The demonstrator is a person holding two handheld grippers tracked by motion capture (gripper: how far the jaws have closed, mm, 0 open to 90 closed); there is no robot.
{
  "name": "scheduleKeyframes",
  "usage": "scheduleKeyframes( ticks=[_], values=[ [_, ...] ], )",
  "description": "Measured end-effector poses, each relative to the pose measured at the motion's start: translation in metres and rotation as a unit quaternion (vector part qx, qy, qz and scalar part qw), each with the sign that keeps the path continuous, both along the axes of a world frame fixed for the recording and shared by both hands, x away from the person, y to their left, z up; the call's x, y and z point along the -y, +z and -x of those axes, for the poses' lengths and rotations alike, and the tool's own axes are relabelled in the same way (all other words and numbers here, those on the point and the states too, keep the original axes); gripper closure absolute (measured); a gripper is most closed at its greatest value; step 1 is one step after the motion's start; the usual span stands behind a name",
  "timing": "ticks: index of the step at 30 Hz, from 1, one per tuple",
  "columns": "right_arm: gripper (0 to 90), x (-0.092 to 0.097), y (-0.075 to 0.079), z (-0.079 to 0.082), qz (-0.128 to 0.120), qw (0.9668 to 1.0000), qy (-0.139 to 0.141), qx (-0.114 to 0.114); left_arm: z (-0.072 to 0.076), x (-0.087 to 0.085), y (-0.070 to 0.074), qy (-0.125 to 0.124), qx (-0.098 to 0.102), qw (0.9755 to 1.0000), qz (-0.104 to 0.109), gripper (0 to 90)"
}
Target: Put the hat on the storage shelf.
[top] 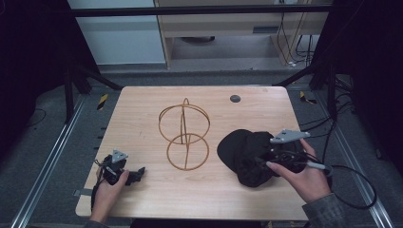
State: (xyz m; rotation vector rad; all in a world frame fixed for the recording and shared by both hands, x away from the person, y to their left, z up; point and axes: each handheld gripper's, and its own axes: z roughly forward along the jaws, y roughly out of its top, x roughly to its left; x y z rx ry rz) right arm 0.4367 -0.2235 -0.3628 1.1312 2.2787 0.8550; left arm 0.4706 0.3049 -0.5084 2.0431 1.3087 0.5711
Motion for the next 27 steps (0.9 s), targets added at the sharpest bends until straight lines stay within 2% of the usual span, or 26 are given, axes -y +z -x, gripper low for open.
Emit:
scheduleKeyframes(
  ticks=[5, 7, 13, 19, 26, 27],
  values=[
    [8.7, 0.015, 0.002, -0.007, -0.001, 0.9998, -0.008, -0.017, 0.000, 0.000, 0.000, 0.000, 0.000, 1.0000, 0.000, 0.0],
    [8.6, 0.023, 0.000, -0.015, -0.011, 0.9995, -0.013, -0.027, 0.000, 0.000, 0.000, 0.000, 0.000, 1.0000, 0.000, 0.0],
    [9.1, 0.026, -0.010, -0.026, -0.010, 0.9986, -0.010, -0.051, 0.000, 0.000, 0.000, -0.001, 0.000, 1.0000, 0.000, 0.0],
    [9.8, 0.025, -0.019, -0.028, -0.010, 0.9982, -0.008, -0.059, 0.000, 0.000, 0.000, 0.000, 0.000, 1.0000, 0.000, 0.0],
    [14.6, 0.024, -0.031, -0.032, 0.000, 0.9978, -0.013, -0.066, 0.000, 0.000, 0.000, -0.001, 0.000, 1.0000, 0.000, 0.0],
    [18.7, 0.025, -0.037, -0.035, -0.004, 0.9970, -0.010, -0.077, 0.000, 0.000, 0.000, -0.001, 0.000, 1.0000, 0.000, 0.0]
  ],
)
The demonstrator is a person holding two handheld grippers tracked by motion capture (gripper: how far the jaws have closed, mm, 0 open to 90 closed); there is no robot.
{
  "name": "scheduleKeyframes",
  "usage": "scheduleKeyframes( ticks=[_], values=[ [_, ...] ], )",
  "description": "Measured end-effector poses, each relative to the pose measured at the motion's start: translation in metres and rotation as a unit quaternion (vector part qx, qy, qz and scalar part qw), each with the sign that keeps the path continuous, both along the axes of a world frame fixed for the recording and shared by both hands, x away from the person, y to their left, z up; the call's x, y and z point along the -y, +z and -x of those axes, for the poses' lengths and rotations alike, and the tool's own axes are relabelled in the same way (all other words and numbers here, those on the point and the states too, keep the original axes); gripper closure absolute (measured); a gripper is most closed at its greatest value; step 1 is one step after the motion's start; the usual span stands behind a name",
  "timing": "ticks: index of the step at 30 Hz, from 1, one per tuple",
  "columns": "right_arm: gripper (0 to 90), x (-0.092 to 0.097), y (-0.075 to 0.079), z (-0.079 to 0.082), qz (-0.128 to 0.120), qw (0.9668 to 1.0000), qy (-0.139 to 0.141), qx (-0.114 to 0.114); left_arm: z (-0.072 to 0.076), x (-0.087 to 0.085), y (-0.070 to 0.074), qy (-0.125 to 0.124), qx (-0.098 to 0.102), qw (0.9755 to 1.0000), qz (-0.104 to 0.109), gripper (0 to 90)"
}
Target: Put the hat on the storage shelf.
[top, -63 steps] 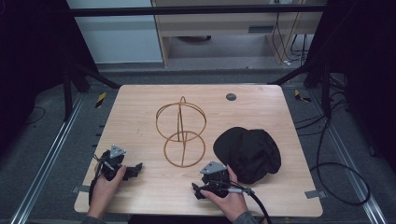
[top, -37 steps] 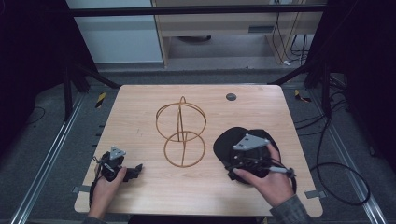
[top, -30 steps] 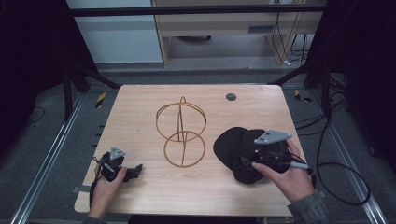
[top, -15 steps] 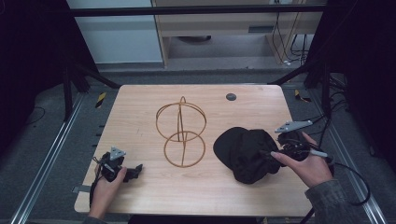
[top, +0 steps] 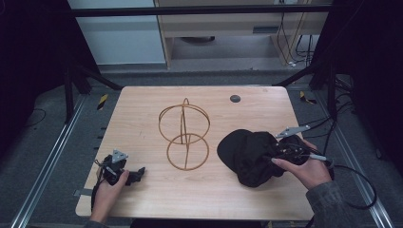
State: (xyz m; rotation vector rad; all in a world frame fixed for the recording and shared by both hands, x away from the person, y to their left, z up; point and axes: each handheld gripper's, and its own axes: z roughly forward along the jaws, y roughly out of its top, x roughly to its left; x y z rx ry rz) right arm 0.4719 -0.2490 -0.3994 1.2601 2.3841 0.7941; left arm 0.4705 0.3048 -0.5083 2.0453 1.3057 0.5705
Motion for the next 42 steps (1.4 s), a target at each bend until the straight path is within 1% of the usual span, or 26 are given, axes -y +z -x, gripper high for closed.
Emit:
scheduleKeyframes(
  ticks=[2, 3, 5, 6, 7, 8, 10, 11, 14, 15, 16, 18, 19, 20, 21, 25, 28, 32, 34, 35, 37, 38, 39, 40, 41, 42],
  values=[
    [21.1, 0.000, -0.002, -0.001, -0.001, 1.0000, 0.001, -0.003, 0.000, 0.000, 0.000, 0.000, -0.001, 1.0000, -0.001, 0.0],
    [29.9, -0.001, -0.004, -0.003, -0.002, 0.9999, 0.011, -0.004, 0.000, 0.000, 0.000, 0.000, -0.001, 1.0000, 0.000, 0.0],
    [40.7, -0.002, -0.005, -0.006, -0.007, 0.9997, 0.022, -0.009, 0.000, 0.000, 0.000, 0.000, -0.001, 1.0000, 0.000, 0.0],
    [44.9, -0.002, -0.006, -0.007, -0.008, 0.9996, 0.026, -0.009, 0.000, 0.000, 0.000, -0.001, -0.001, 1.0000, 0.000, 0.0],
    [44.9, -0.002, -0.006, -0.007, -0.008, 0.9996, 0.026, -0.009, 0.000, 0.000, 0.000, -0.001, -0.001, 1.0000, 0.000, 0.0],
    [59.5, -0.002, -0.006, -0.010, -0.018, 0.9990, 0.039, -0.011, 0.000, 0.000, 0.000, -0.001, -0.001, 1.0000, -0.001, 0.0],
    [71.9, -0.004, -0.005, -0.012, -0.020, 0.9988, 0.044, -0.010, 0.000, 0.000, 0.000, -0.003, -0.001, 1.0000, -0.003, 0.0],
    [76.2, -0.004, -0.005, -0.013, -0.024, 0.9983, 0.052, -0.009, 0.000, 0.000, 0.000, -0.004, -0.001, 1.0000, -0.003, 0.0],
    [83.9, -0.007, -0.002, -0.017, -0.030, 0.9979, 0.056, -0.012, -0.001, 0.000, 0.000, -0.003, -0.002, 1.0000, -0.003, 0.0],
    [85.3, -0.008, -0.001, -0.018, -0.030, 0.9978, 0.058, -0.013, -0.001, 0.001, 0.000, -0.004, -0.001, 1.0000, -0.002, 0.0],
    [86.0, -0.010, 0.002, -0.020, -0.031, 0.9977, 0.056, -0.020, -0.002, 0.001, 0.000, -0.003, -0.001, 1.0000, -0.001, 0.0],
    [86.3, -0.012, 0.003, -0.021, -0.030, 0.9977, 0.058, -0.020, -0.002, 0.001, 0.000, -0.002, -0.001, 1.0000, -0.001, 0.0],
    [86.5, -0.016, 0.009, -0.024, -0.028, 0.9973, 0.060, -0.033, -0.002, 0.001, 0.000, -0.004, 0.000, 1.0000, -0.003, 0.0],
    [86.5, -0.016, 0.009, -0.024, -0.028, 0.9973, 0.060, -0.033, -0.002, 0.001, 0.000, -0.004, 0.000, 1.0000, -0.003, 0.0],
    [86.9, -0.019, 0.019, -0.027, -0.024, 0.9973, 0.058, -0.039, -0.002, 0.001, 0.000, -0.003, 0.000, 1.0000, -0.003, 0.0],
    [87.1, -0.025, 0.042, -0.031, -0.021, 0.9972, 0.049, -0.053, -0.002, 0.001, 0.000, -0.001, 0.001, 1.0000, -0.001, 0.0],
    [87.2, -0.028, 0.065, -0.032, -0.025, 0.9976, 0.039, -0.051, -0.002, 0.001, 0.000, -0.001, 0.000, 1.0000, -0.001, 0.0],
    [87.2, -0.030, 0.095, -0.039, -0.042, 0.9980, 0.025, -0.039, -0.002, 0.002, 0.000, 0.001, 0.001, 1.0000, 0.000, 0.0],
    [87.2, -0.033, 0.112, -0.042, -0.039, 0.9987, 0.021, -0.026, -0.002, 0.002, 0.000, 0.001, 0.000, 1.0000, 0.000, 0.0],
    [87.1, -0.035, 0.123, -0.043, -0.037, 0.9990, 0.019, -0.013, -0.002, 0.002, 0.000, 0.000, -0.001, 1.0000, -0.001, 0.0],
    [87.1, -0.038, 0.137, -0.044, -0.039, 0.9991, 0.014, 0.004, -0.002, 0.002, 0.000, 0.000, -0.001, 1.0000, -0.001, 0.0],
    [87.1, -0.040, 0.146, -0.045, -0.040, 0.9990, 0.010, 0.018, -0.002, 0.002, 0.000, 0.001, -0.001, 1.0000, -0.001, 0.0],
    [87.1, -0.040, 0.146, -0.045, -0.040, 0.9990, 0.010, 0.018, -0.002, 0.002, 0.000, 0.001, -0.001, 1.0000, -0.001, 0.0],
    [87.1, -0.041, 0.150, -0.045, -0.041, 0.9988, 0.006, 0.025, -0.002, 0.002, 0.000, 0.000, -0.001, 1.0000, -0.001, 0.0],
    [87.1, -0.043, 0.158, -0.046, -0.043, 0.9984, 0.001, 0.037, -0.002, 0.002, 0.000, 0.000, -0.001, 1.0000, -0.001, 0.0],
    [87.1, -0.045, 0.169, -0.047, -0.050, 0.9971, -0.003, 0.057, -0.002, 0.002, 0.000, 0.001, -0.001, 1.0000, -0.001, 0.0]
  ],
)
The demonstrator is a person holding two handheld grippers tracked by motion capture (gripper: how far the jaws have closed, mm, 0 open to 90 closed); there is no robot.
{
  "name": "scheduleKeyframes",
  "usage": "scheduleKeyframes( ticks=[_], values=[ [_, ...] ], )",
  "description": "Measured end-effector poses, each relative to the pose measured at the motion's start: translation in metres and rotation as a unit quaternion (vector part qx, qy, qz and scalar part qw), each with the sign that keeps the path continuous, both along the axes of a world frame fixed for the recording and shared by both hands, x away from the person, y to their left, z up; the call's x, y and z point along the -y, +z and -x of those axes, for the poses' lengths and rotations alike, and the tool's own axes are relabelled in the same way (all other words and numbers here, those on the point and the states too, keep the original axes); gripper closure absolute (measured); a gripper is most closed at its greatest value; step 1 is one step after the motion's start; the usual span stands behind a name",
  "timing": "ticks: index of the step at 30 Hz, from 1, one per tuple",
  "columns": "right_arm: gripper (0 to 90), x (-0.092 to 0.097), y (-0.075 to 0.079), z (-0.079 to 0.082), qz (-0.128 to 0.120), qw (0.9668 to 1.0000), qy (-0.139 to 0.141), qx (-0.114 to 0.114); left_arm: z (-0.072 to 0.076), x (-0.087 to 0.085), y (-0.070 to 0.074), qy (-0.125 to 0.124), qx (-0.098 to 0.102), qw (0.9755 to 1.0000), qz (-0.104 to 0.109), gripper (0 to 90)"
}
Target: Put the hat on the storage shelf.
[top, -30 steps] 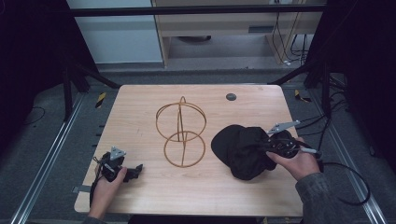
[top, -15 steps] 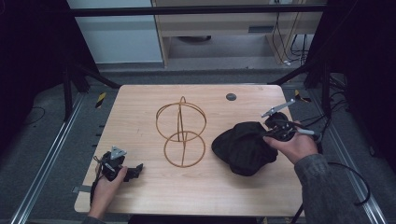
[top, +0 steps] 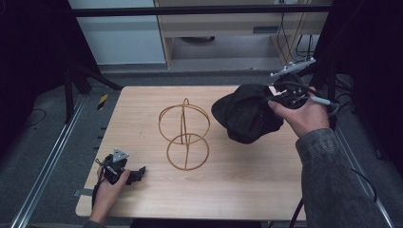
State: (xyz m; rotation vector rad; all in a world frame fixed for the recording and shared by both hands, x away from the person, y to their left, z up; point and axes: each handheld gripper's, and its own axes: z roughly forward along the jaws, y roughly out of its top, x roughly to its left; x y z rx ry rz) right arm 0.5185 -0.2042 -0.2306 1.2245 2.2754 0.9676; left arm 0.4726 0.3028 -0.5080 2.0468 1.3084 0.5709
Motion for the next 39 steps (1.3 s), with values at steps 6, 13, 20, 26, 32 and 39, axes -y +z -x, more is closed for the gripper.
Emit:
scheduleKeyframes(
  ticks=[6, 13, 20, 26, 32, 39],
  values=[
    [87.1, -0.006, 0.029, -0.001, -0.017, 0.9995, 0.001, 0.028, 0.000, 0.000, 0.000, 0.000, 0.000, 1.0000, 0.000, 0.0],
    [87.2, -0.023, 0.057, 0.002, -0.053, 0.9973, 0.025, 0.044, 0.000, 0.000, 0.000, -0.001, 0.000, 1.0000, 0.000, 0.0],
    [87.1, -0.048, 0.078, 0.011, -0.069, 0.9943, 0.059, 0.055, 0.000, 0.000, 0.000, 0.000, 0.000, 1.0000, 0.000, 0.0],
    [87.1, -0.073, 0.082, 0.014, -0.078, 0.9915, 0.089, 0.053, 0.000, 0.000, 0.000, 0.001, 0.001, 1.0000, 0.001, 0.0],
    [87.1, -0.097, 0.073, 0.015, -0.070, 0.9900, 0.115, 0.043, 0.000, 0.000, 0.000, 0.000, 0.000, 1.0000, 0.001, 0.0],
    [87.1, -0.121, 0.048, 0.010, -0.073, 0.9881, 0.135, 0.019, 0.000, 0.000, 0.000, 0.000, 0.000, 1.0000, 0.001, 0.0]
  ],
)
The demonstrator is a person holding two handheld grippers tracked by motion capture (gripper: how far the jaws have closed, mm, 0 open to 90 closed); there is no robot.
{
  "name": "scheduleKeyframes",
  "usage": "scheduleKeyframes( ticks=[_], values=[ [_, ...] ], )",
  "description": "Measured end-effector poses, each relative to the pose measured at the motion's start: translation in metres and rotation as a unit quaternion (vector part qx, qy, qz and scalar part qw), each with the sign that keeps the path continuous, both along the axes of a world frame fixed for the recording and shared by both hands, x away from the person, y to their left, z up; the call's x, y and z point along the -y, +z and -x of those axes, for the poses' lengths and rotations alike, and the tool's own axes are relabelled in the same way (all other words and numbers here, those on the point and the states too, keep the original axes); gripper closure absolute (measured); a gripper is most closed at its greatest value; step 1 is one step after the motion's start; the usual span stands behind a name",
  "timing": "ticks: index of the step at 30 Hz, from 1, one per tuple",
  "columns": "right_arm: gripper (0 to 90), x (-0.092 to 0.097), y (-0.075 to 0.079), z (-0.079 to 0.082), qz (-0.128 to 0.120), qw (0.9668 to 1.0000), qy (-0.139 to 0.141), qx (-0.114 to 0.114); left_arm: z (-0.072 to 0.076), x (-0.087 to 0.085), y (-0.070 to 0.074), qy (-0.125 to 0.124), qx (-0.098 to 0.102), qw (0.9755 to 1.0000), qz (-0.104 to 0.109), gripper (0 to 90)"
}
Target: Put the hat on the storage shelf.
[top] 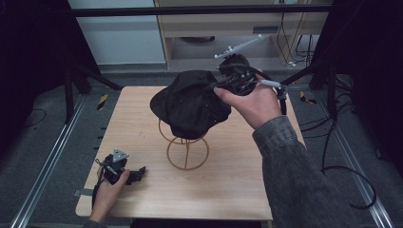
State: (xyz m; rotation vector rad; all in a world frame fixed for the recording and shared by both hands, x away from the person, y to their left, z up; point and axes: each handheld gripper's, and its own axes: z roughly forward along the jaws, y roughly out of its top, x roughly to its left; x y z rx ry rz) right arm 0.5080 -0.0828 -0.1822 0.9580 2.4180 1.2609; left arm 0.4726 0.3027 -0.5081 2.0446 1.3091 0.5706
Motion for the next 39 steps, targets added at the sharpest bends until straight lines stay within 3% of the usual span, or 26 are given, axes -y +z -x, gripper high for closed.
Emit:
scheduleKeyframes(
  ticks=[9, 20, 31, 39],
  values=[
    [87.0, -0.012, -0.016, -0.002, 0.004, 0.9998, 0.013, -0.016, 0.000, 0.000, 0.000, 0.000, -0.001, 1.0000, 0.000, 0.0],
    [86.8, -0.025, -0.028, -0.002, 0.028, 0.9990, 0.015, -0.033, 0.000, 0.000, 0.000, 0.000, -0.001, 1.0000, 0.001, 0.0],
    [86.7, -0.032, -0.025, 0.000, 0.046, 0.9980, 0.015, -0.041, -0.001, 0.001, 0.000, 0.000, 0.000, 1.0000, 0.000, 0.0],
    [86.3, -0.042, -0.035, 0.001, 0.068, 0.9967, 0.019, -0.041, -0.001, 0.001, 0.000, 0.000, 0.000, 1.0000, 0.001, 0.0]
  ],
)
